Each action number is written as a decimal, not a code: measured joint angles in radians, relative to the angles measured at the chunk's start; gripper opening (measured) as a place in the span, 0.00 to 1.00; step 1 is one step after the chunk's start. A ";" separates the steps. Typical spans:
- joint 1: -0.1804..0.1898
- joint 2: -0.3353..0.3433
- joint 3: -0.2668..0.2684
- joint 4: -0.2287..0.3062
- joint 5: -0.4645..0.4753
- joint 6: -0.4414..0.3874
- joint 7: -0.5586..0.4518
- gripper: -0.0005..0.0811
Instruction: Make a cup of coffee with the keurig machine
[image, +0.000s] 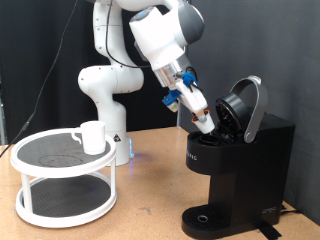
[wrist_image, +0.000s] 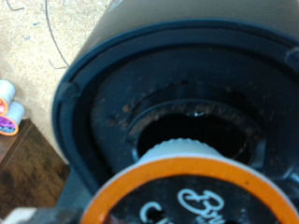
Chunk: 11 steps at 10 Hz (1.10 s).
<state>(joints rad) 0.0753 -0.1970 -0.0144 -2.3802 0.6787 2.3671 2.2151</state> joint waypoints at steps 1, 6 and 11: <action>0.000 0.007 0.005 -0.006 0.000 0.006 0.000 0.47; 0.003 0.019 0.029 -0.034 0.014 0.057 -0.007 0.47; 0.003 0.024 0.034 -0.044 0.021 0.066 -0.006 0.54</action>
<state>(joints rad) 0.0782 -0.1728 0.0194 -2.4246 0.6999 2.4334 2.2086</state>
